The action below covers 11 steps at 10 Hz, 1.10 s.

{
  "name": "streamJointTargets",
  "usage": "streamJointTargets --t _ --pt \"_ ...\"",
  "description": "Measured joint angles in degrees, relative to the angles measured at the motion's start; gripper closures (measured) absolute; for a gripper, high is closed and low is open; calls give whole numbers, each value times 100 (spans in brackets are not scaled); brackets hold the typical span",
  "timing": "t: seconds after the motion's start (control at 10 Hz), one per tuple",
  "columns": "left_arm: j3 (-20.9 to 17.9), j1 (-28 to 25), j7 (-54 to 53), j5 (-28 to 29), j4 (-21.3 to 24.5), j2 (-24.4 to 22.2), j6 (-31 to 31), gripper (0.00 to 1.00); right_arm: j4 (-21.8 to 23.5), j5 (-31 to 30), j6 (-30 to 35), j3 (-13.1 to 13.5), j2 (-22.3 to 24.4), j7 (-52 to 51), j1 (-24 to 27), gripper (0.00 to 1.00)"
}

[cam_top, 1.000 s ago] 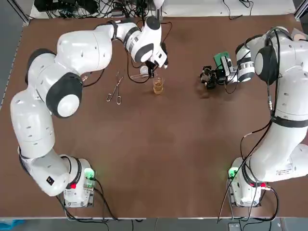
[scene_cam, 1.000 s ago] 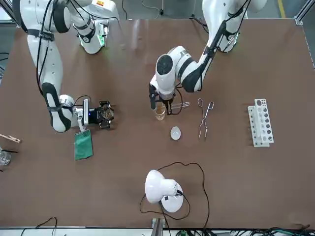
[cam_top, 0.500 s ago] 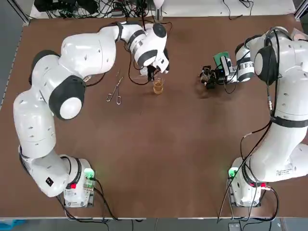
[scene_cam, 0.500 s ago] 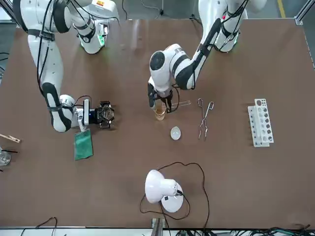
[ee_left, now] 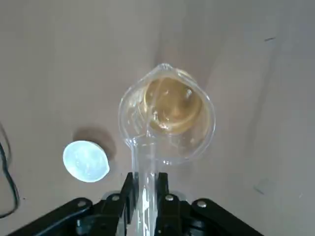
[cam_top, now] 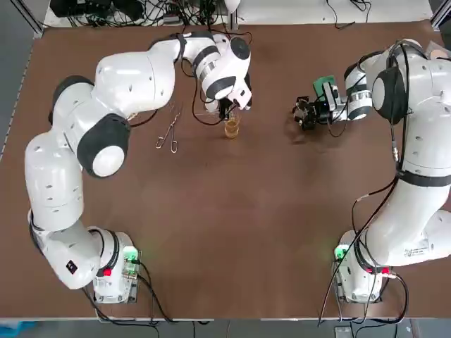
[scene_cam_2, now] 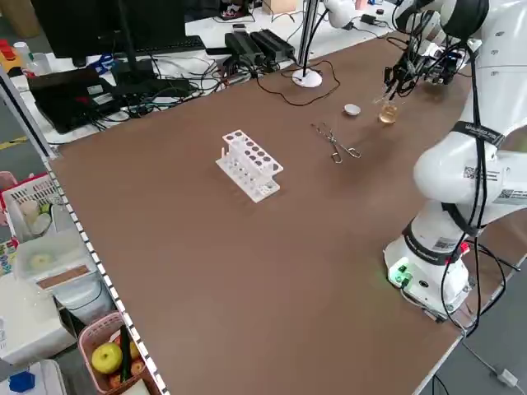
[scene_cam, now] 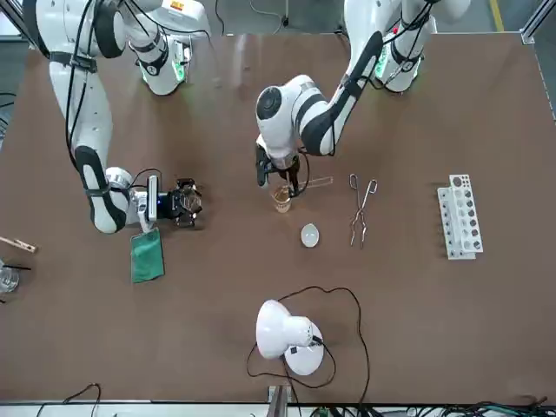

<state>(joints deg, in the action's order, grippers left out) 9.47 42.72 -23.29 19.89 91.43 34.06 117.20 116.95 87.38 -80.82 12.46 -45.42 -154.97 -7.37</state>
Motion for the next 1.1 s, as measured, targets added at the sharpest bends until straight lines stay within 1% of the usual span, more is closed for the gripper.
streamJointTargets --t 0.2,0.5,0.8,1.1 --pt "-6 52 29 70 -114 69 -134 79 3 1 0 2 0 8 0 57" --pt "-9 124 37 394 -138 123 -192 79 3 2 0 2 0 16 0 57" --pt "-31 207 37 431 -153 167 -227 79 3 3 0 8 -1 23 0 57" --pt "-68 312 37 619 -324 225 -460 79 3 3 0 13 -1 24 0 57"
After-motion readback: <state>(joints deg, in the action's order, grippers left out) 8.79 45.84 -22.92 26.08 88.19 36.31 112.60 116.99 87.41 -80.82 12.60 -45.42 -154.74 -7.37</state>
